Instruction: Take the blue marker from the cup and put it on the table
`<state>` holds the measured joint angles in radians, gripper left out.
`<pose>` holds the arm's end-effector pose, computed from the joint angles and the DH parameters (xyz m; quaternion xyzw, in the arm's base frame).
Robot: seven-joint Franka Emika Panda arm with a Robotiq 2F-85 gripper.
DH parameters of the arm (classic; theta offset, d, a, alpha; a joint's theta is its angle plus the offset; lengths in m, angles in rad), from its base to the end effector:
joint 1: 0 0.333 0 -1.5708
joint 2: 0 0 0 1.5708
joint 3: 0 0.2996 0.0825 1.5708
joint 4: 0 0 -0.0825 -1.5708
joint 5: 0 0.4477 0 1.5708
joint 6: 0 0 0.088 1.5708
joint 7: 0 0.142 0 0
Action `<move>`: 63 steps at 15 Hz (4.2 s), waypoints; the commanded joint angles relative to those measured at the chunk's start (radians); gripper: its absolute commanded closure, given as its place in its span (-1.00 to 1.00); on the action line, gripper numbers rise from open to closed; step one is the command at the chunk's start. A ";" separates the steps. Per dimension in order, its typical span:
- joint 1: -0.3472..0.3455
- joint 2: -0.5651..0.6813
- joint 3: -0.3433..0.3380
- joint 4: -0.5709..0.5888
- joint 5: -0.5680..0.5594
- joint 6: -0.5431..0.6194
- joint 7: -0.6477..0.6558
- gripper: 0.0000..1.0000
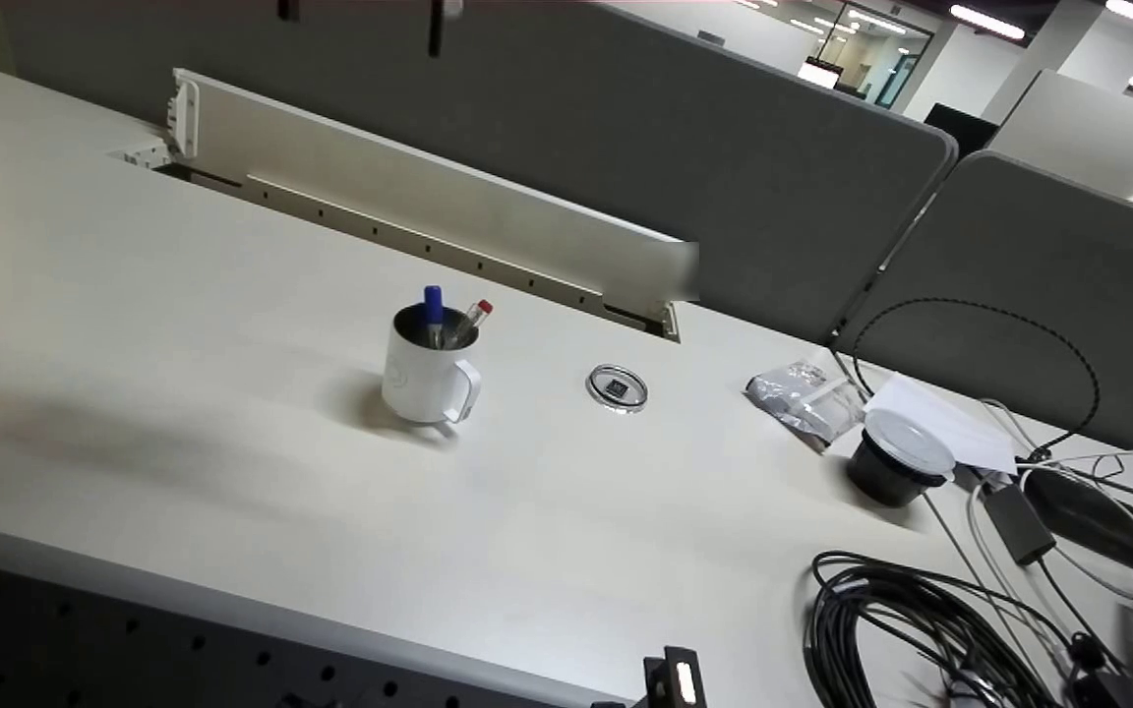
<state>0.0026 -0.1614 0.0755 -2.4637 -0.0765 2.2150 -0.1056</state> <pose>0.4959 0.0327 0.2551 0.9918 0.1150 -0.0445 0.0350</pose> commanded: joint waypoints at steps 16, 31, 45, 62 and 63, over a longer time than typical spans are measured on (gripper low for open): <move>-0.096 0.377 -0.148 0.171 -0.096 0.240 -0.342 -1.00; 0.057 0.648 -0.115 0.344 -0.321 0.080 -0.194 -1.00; -0.004 0.739 -0.067 0.427 -0.233 0.101 -0.242 0.13; -0.023 0.369 0.004 0.376 -0.050 -0.120 -0.337 0.85; -0.020 0.347 0.005 0.378 -0.033 -0.114 -0.323 0.85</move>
<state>-0.0236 0.2853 0.0720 -2.0484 -0.1478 2.1283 -0.4357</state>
